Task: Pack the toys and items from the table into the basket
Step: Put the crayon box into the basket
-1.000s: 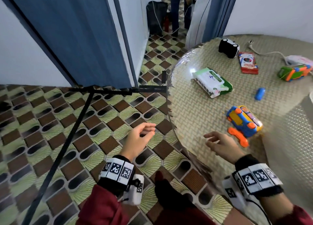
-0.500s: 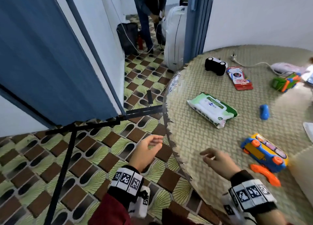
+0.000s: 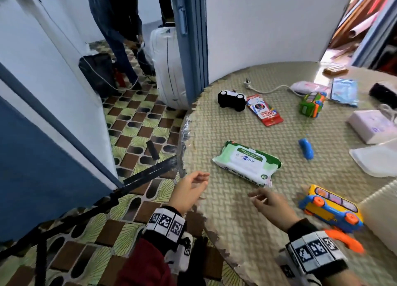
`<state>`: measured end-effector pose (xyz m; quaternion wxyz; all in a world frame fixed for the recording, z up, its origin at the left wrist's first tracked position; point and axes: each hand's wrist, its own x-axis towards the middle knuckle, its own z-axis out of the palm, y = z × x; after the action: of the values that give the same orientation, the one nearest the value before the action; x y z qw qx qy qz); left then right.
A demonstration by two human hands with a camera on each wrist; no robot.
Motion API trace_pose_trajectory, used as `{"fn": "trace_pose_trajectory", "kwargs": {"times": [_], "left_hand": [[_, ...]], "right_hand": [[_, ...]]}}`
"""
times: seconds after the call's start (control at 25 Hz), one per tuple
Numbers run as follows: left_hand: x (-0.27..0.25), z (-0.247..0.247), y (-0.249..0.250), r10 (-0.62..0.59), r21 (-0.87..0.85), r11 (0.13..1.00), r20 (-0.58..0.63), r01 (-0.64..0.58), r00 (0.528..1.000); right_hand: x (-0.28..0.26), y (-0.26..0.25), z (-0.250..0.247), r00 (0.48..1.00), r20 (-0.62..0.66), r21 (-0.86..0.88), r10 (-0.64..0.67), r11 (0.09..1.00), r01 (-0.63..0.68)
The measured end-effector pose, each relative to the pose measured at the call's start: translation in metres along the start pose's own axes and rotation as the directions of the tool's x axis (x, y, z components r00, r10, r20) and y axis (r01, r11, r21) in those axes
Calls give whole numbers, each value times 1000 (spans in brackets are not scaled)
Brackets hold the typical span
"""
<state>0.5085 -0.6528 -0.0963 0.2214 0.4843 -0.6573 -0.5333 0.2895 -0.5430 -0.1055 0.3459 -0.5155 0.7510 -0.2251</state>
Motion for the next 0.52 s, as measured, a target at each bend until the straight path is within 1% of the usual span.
{"fn": "trace_pose_trajectory", "kwargs": {"times": [0.12,0.2,0.28,0.32,0.44,0.52], "left_hand": [[54,-13,1,29,20,999,74,-31,997],[87,-23,5,38,53,998,135,-45,990],[123,-33,3,55,126,989,205,-82,977],[135,-36,2,48,158,984,216,-83,975],[199,-45,-3,32,237,966,299,-106,954],[241,-45,-8,47,316,934,350,-165,936]], "right_hand": [[27,-11,0,995,-89,74,46,996,-39],[47,-22,0,988,-124,116,91,990,-77],[69,-35,-2,976,-161,152,145,981,-120],[75,-40,-3,973,-174,158,150,980,-123],[112,-59,-6,945,-259,212,201,966,-147],[133,-69,-9,927,-291,224,237,959,-175]]}}
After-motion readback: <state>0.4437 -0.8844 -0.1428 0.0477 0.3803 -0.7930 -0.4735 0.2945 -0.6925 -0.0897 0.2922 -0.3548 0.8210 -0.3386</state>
